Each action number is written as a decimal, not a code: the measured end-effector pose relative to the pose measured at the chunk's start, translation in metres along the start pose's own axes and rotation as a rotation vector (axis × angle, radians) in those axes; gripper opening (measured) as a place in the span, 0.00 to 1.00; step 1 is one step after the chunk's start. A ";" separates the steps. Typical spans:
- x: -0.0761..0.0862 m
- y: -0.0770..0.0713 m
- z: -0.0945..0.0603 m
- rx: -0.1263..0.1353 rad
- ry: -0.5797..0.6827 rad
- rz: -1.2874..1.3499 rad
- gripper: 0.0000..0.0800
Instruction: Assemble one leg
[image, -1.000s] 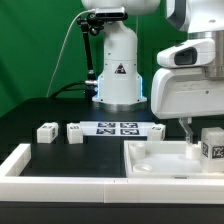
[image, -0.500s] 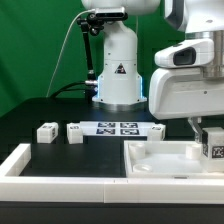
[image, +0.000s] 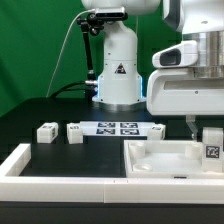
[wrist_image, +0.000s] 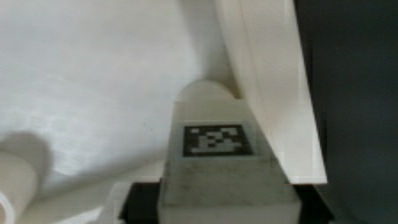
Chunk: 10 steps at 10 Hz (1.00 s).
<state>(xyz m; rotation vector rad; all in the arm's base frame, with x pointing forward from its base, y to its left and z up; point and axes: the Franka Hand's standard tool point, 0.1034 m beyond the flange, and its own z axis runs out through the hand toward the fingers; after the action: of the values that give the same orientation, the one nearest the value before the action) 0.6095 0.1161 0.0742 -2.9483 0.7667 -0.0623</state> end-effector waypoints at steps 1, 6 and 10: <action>0.000 0.000 0.000 0.002 0.004 0.065 0.36; 0.000 -0.002 0.000 0.045 0.022 0.689 0.37; -0.001 -0.003 0.001 0.063 -0.005 0.964 0.37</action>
Offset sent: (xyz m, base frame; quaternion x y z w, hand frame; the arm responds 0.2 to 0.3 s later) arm -0.0058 -0.0065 -0.0040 0.0087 0.0208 0.2706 0.9624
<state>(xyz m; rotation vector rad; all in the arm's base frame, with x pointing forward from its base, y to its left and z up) 0.6103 0.1187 0.0737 -2.2057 2.0025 -0.0037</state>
